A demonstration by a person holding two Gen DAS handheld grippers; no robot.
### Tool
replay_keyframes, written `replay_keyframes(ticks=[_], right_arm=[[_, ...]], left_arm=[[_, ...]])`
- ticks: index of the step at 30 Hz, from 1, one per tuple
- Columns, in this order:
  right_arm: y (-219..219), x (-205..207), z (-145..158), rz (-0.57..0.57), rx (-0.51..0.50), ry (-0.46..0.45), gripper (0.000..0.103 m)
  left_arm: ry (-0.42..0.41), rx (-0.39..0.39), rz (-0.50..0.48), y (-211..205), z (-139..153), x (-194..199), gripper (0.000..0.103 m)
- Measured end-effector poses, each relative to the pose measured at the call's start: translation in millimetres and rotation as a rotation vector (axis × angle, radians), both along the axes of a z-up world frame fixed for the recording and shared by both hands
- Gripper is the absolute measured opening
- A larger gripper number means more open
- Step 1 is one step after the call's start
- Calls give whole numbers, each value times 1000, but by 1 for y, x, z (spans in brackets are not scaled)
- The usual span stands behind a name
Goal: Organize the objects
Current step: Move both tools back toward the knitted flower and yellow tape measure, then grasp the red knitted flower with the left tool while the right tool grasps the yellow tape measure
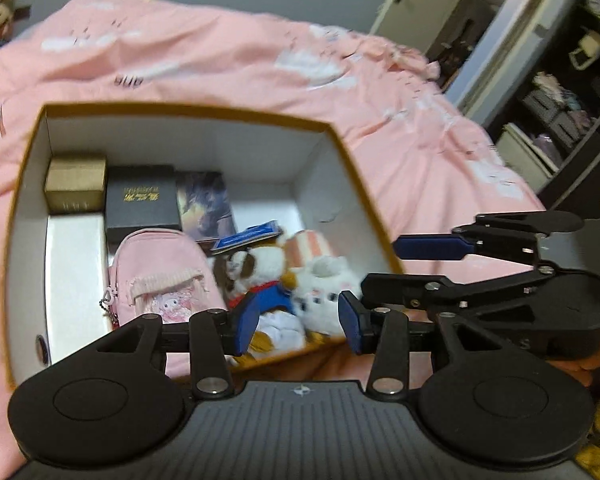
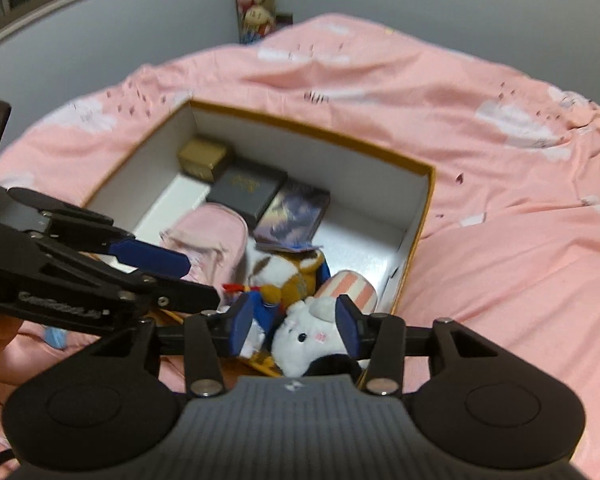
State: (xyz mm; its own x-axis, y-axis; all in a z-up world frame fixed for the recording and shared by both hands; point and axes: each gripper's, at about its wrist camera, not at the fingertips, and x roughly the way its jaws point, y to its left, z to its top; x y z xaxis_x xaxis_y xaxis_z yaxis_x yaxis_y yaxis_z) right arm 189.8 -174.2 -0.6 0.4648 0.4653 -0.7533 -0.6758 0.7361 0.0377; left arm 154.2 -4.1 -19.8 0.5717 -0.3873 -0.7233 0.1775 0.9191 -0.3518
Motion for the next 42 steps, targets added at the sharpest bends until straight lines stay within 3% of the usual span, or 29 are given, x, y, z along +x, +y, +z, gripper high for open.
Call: replay_keyframes(ticks=[6, 11, 16, 19, 23, 32, 35, 42], right_arm=[[-16, -42, 4, -40, 66, -12, 57], [-33, -71, -16, -124, 93, 37, 62], [-48, -94, -48, -188, 47, 90, 61], [-55, -101, -58, -206, 60, 111, 61], [-59, -106, -68, -212, 83, 139, 54], [-61, -103, -83, -223, 108, 213, 48], [-57, -103, -85, -210, 100, 223, 48], [-54, -103, -85, -196, 93, 223, 48]], left_arm=[[-8, 11, -109, -12, 6, -38, 49], [121, -8, -149, -21, -29, -56, 49], [255, -14, -193, -33, -67, -66, 49], [306, -71, -206, -35, -80, -65, 50], [351, -66, -194, -44, -96, -64, 52], [379, -35, -195, -58, -114, -65, 55], [382, -43, -213, -62, -119, -65, 50], [335, -4, -160, -49, -100, -80, 46]])
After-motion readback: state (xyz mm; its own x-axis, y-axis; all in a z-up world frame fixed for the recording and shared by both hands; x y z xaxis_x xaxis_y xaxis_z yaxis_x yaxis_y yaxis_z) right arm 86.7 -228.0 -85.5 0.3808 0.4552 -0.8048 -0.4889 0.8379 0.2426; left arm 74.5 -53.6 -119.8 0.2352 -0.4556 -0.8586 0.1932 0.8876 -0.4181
